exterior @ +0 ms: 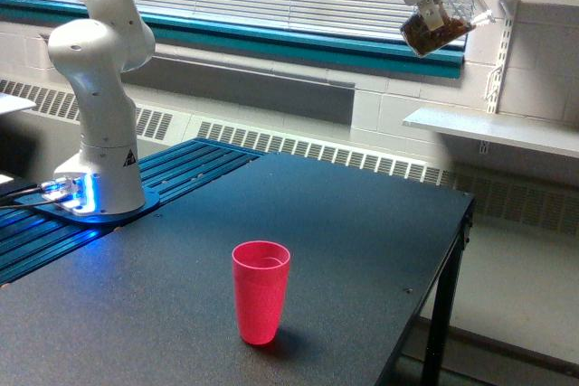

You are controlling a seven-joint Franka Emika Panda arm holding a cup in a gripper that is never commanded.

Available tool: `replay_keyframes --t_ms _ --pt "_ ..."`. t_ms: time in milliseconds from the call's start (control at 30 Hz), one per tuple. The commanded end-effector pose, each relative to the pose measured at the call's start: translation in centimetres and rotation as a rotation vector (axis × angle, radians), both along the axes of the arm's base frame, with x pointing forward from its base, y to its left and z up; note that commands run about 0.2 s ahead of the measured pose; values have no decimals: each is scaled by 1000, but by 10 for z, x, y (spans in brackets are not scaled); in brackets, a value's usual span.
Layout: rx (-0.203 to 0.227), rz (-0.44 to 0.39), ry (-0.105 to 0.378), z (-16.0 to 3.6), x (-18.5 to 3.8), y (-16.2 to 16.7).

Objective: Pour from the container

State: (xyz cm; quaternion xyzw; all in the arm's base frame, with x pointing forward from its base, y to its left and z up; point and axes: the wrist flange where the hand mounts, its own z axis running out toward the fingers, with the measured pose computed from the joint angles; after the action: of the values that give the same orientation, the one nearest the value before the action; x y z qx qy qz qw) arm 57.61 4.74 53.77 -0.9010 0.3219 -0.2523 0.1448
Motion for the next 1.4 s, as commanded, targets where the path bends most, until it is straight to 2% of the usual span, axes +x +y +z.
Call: replay_keyframes --t_ms 33,133,167,400,533,700,767,1133,1267,1400 --pt "-101 51 48 -6 -4 5" --pt "-152 77 29 -8 -5 10" --pt "-156 79 25 -9 -5 9" --pt "-165 55 8 -16 -8 -4" --pt "-153 28 3 -24 -11 -15" --pt "-163 -15 9 -32 -16 -38" --pt "-152 -40 17 -35 -19 -46" --pt "-247 -122 31 -47 -42 -117" --pt "-253 -158 46 -57 -54 -137" --pt "-242 -189 64 -68 -69 -154"
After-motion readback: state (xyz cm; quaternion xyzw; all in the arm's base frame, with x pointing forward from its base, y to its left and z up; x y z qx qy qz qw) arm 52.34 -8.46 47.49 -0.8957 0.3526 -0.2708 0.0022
